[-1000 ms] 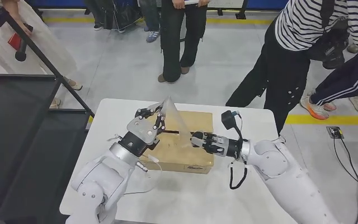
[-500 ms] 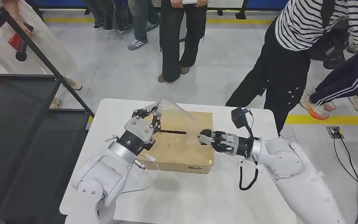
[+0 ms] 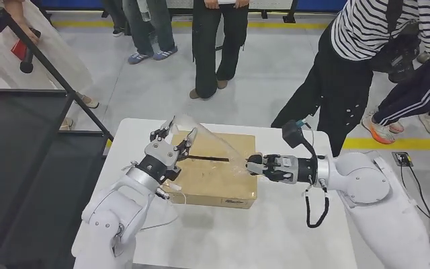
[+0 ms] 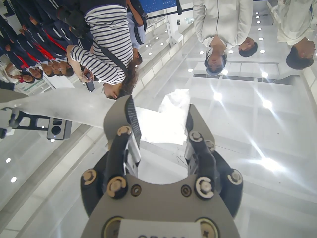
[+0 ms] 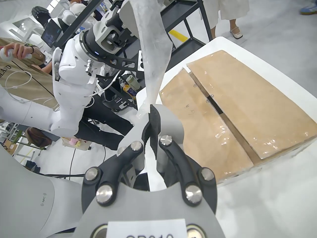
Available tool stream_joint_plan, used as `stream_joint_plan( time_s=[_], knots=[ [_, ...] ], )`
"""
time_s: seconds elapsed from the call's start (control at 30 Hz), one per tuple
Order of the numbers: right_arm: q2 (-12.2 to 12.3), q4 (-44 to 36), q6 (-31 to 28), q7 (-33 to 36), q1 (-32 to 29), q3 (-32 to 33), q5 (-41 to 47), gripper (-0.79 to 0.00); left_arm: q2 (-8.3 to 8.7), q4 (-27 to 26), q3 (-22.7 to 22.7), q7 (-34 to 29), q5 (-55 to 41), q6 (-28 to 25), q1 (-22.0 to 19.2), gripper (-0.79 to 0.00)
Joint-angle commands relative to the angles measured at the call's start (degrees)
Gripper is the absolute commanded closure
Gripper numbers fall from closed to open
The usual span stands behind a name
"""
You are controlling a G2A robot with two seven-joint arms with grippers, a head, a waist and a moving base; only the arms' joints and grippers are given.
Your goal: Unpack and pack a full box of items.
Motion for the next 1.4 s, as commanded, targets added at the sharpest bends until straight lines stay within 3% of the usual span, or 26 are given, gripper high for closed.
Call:
stream_joint_plan(
  time_s=[0.0, 0.47, 0.8, 1.13, 1.37],
  knots=[
    [0.2, -0.8, 0.8, 0.8, 0.1, 0.4, -0.2, 0.000, 0.09, 0.2, -0.3, 0.3, 0.1, 0.0, 0.1, -0.785],
    [1.2, -4.0, 4.7, 2.6, 1.1, 1.7, -1.3, 0.000, 0.81, 1.0, -3.2, 2.1, -0.8, 1.3, 1.0, -0.785],
    [1.4, -8.6, 10.6, 0.8, 2.4, 1.5, -5.9, 0.000, 1.15, 5.3, -9.8, 2.7, -6.7, -4.5, 2.2, -0.785],
    [1.3, -9.1, 11.0, -0.9, 1.9, 1.4, -6.0, 0.000, 1.15, 5.3, -9.8, 2.7, -6.7, -4.5, 2.2, -0.785],
    [1.1, -12.8, 18.5, -4.8, 2.8, 1.3, -3.4, 0.000, 1.58, 5.3, -6.4, -2.2, 1.6, -1.0, 2.6, -0.785]
  ],
)
